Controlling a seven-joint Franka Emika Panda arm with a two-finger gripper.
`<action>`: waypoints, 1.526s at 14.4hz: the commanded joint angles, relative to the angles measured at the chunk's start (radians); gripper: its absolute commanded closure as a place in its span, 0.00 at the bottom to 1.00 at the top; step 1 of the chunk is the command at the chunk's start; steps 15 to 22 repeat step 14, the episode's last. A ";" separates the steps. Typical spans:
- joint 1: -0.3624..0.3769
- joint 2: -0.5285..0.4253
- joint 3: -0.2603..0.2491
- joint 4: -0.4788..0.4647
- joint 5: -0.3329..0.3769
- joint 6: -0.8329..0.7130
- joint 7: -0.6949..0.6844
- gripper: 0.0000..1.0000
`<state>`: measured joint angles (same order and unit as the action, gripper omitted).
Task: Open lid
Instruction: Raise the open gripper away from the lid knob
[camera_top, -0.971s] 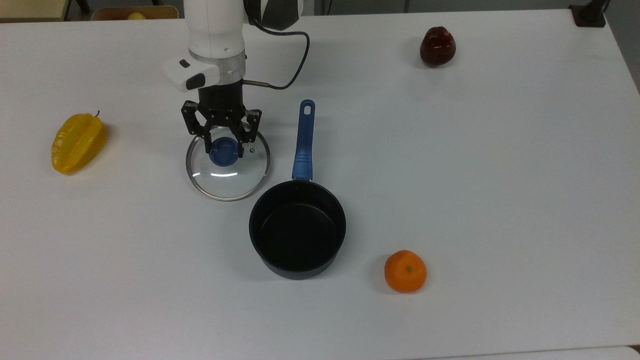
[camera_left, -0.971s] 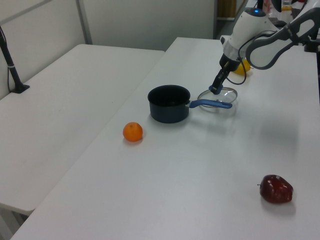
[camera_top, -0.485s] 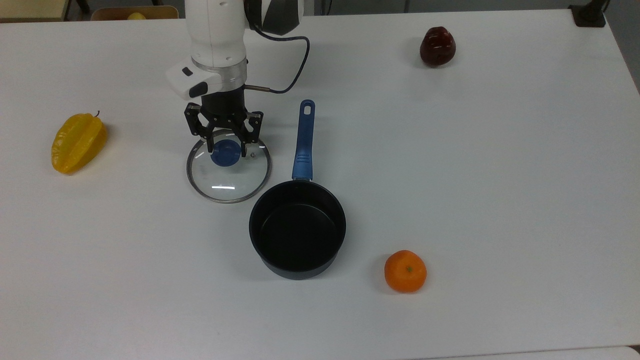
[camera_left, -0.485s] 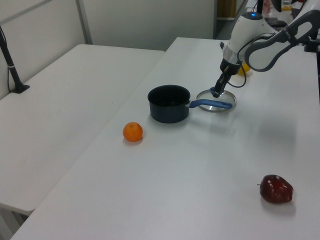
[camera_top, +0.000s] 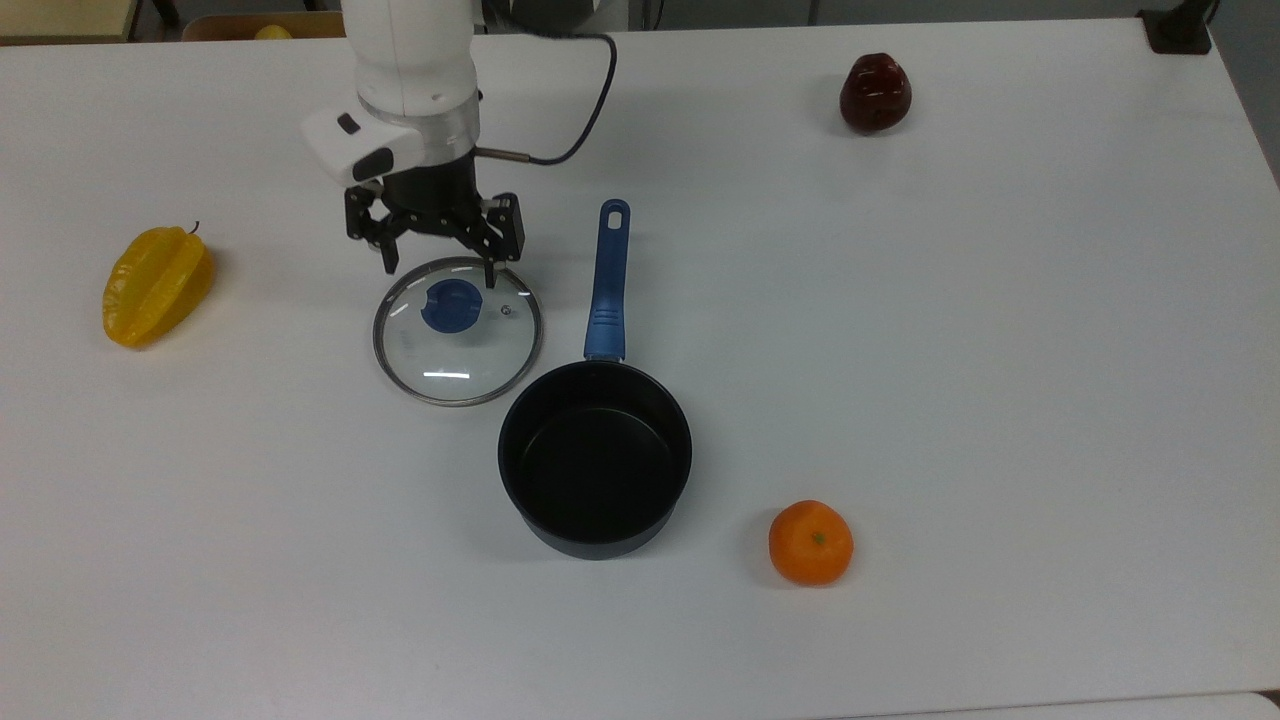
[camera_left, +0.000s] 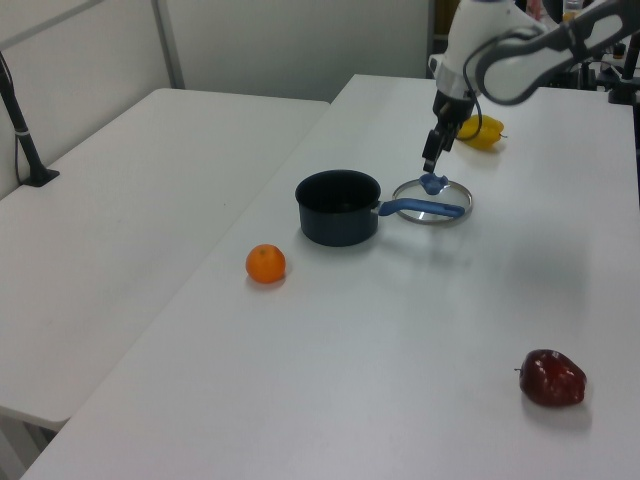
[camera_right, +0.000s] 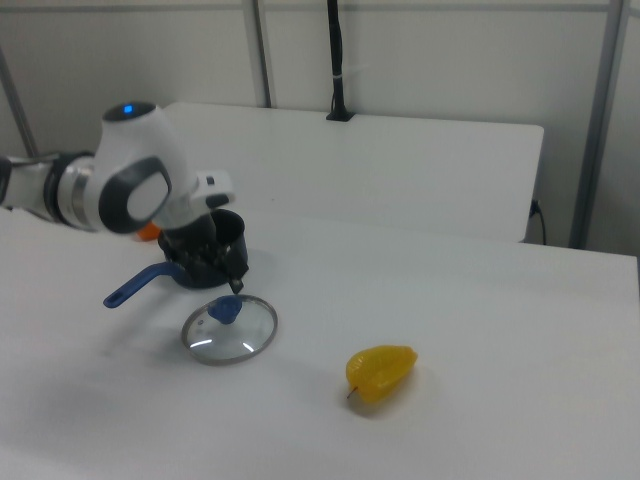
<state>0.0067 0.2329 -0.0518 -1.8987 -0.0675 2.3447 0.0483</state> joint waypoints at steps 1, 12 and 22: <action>0.048 -0.038 -0.003 0.194 -0.006 -0.360 0.001 0.00; 0.164 -0.291 -0.016 0.251 0.015 -0.780 -0.002 0.00; 0.164 -0.291 -0.016 0.253 0.015 -0.786 -0.001 0.00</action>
